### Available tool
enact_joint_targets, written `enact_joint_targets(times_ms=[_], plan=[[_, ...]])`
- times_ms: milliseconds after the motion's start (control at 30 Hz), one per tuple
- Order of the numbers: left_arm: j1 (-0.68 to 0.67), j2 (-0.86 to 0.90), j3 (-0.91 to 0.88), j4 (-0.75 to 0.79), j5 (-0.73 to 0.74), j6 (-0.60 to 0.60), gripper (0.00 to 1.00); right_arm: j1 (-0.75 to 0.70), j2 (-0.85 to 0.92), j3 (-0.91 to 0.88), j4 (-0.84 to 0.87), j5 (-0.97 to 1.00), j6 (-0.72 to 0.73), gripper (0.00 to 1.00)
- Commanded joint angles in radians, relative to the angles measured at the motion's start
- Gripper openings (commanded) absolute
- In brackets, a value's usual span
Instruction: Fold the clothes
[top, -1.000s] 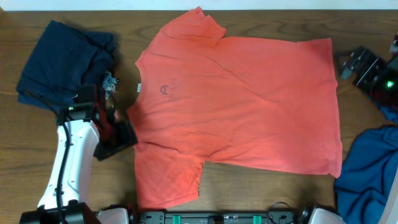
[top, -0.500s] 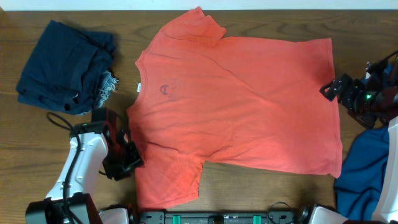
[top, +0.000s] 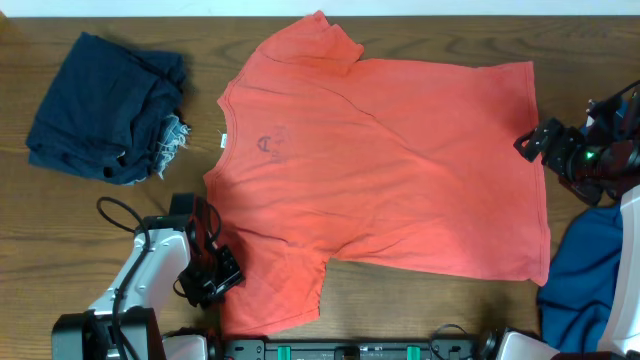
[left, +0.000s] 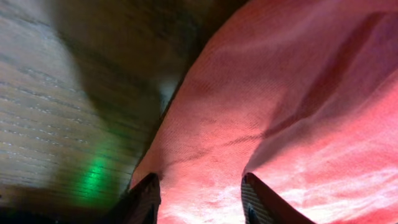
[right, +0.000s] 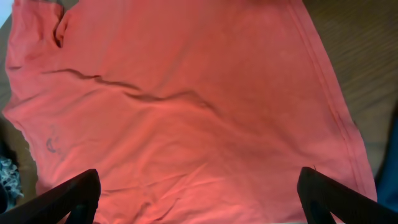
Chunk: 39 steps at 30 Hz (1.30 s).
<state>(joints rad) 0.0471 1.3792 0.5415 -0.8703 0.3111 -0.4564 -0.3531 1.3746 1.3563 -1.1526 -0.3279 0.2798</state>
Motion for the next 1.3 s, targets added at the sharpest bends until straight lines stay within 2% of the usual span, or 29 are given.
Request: enact_joint_targets(times_ms=[0,300,333,433,800,1000,1067,1167,1267], plan=[[-0.012,0.004,-0.001,0.003,-0.009,-0.037,0.41,0.006,-0.001,-0.003,0.007,0.011,-0.015,0.99],[-0.013,0.144,0.005,0.056,0.043,-0.054,0.42,-0.002,-0.001,-0.003,0.039,0.011,-0.015,0.99],[-0.013,0.158,0.006,0.062,0.055,-0.054,0.38,-0.003,-0.001,-0.003,0.042,0.011,-0.015,0.99],[-0.013,0.176,0.01,0.068,0.083,-0.054,0.07,-0.008,-0.001,-0.003,0.047,0.011,-0.015,0.99],[-0.013,0.08,0.209,-0.089,0.089,-0.046,0.06,-0.015,-0.001,-0.003,0.102,0.01,-0.014,0.99],[-0.014,0.075,0.254,0.033,0.089,-0.051,0.08,-0.015,-0.001,-0.003,0.109,0.01,-0.015,0.99],[-0.014,0.082,0.254,0.074,0.089,-0.051,0.17,-0.015,-0.001,-0.003,0.108,0.01,-0.015,0.99],[-0.014,0.086,0.254,0.079,0.081,-0.05,0.42,-0.015,-0.001,-0.003,0.104,0.01,-0.015,0.99],[-0.014,0.086,0.254,0.002,0.082,-0.04,0.45,-0.015,-0.001,-0.003,0.095,0.01,-0.015,0.99]])
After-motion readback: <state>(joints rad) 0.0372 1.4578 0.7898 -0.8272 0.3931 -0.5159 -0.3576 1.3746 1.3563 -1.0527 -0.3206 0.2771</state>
